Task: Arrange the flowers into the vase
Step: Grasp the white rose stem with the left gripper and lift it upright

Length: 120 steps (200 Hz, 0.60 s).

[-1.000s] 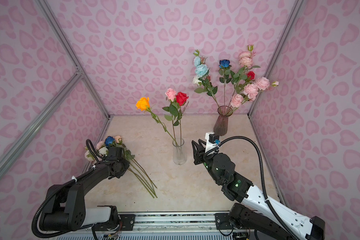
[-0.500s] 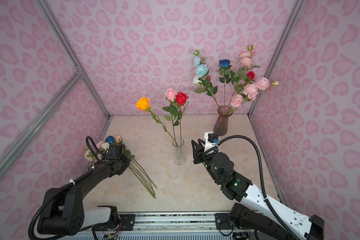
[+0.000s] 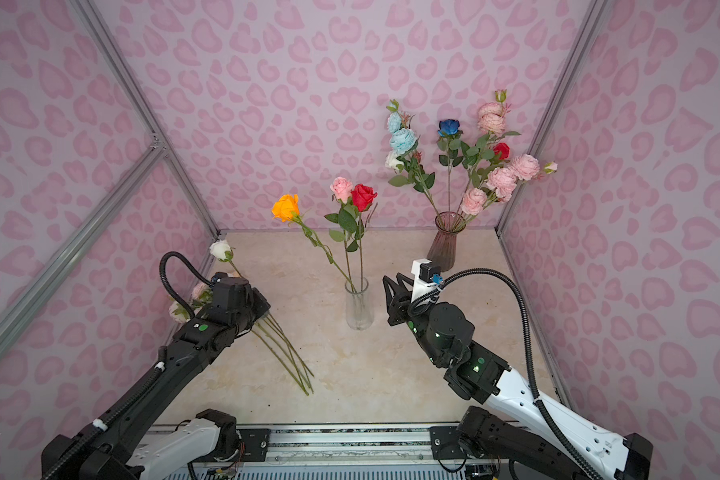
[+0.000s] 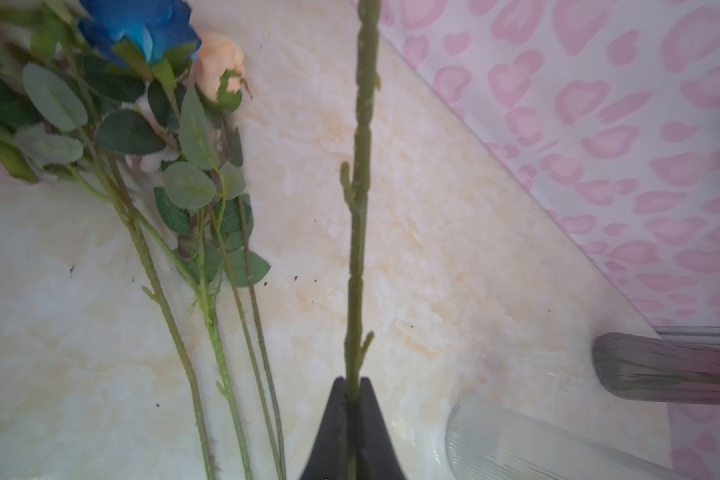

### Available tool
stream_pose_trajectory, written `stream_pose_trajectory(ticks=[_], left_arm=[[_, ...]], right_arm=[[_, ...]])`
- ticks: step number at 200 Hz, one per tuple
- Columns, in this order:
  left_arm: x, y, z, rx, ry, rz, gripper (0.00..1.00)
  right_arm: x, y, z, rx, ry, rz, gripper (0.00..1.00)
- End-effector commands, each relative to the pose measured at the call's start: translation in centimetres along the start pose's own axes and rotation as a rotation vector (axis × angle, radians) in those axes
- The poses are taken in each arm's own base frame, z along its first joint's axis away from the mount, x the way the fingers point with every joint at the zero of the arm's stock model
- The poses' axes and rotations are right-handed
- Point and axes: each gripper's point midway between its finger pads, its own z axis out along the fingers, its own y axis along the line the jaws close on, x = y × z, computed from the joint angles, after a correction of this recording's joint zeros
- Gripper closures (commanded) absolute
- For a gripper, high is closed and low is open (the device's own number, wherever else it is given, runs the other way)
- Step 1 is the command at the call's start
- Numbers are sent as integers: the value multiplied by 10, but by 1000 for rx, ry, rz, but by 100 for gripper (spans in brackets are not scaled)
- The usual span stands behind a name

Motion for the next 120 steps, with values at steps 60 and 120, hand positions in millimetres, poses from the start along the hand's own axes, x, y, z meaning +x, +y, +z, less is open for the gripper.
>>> stream_pose_trajectory(ticks=[60, 120], left_arm=[[-28, -122, -159, 819, -216, 291, 97], [-10, -158, -205, 1049, -194, 423, 97]], right_arm=[[18, 93, 15, -255, 153, -153, 51], [33, 185, 24, -479, 222, -200, 46]])
